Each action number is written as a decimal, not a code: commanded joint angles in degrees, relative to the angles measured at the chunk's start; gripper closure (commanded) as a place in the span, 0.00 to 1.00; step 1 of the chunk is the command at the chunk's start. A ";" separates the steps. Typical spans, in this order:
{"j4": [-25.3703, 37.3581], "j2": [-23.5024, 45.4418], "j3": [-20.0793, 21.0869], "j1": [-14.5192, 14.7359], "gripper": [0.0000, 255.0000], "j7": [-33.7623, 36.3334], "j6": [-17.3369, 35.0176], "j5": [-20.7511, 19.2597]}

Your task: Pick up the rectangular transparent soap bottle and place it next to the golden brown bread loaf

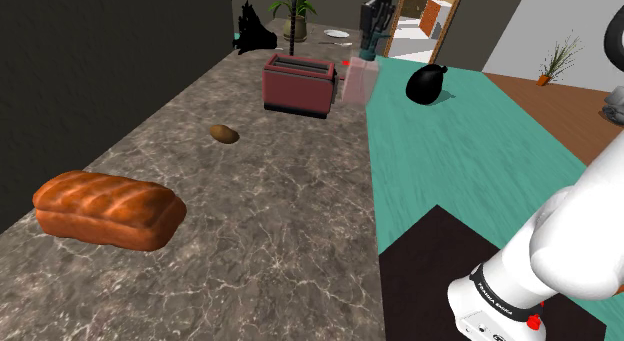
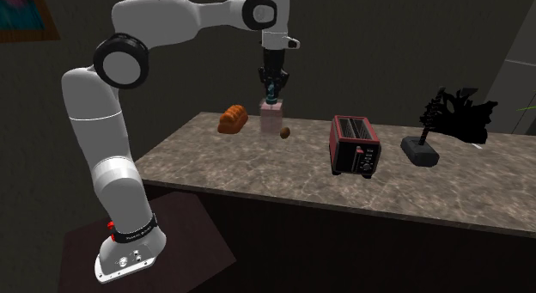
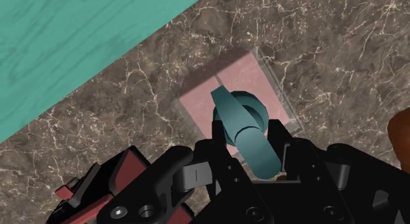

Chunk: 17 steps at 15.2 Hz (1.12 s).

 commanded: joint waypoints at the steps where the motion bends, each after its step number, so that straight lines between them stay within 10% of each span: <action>1: -0.08 -0.32 0.60 0.71 1.00 1.31 -0.15 -0.09; 17: -5.54 -1.67 11.28 12.00 1.00 22.89 5.35 -1.02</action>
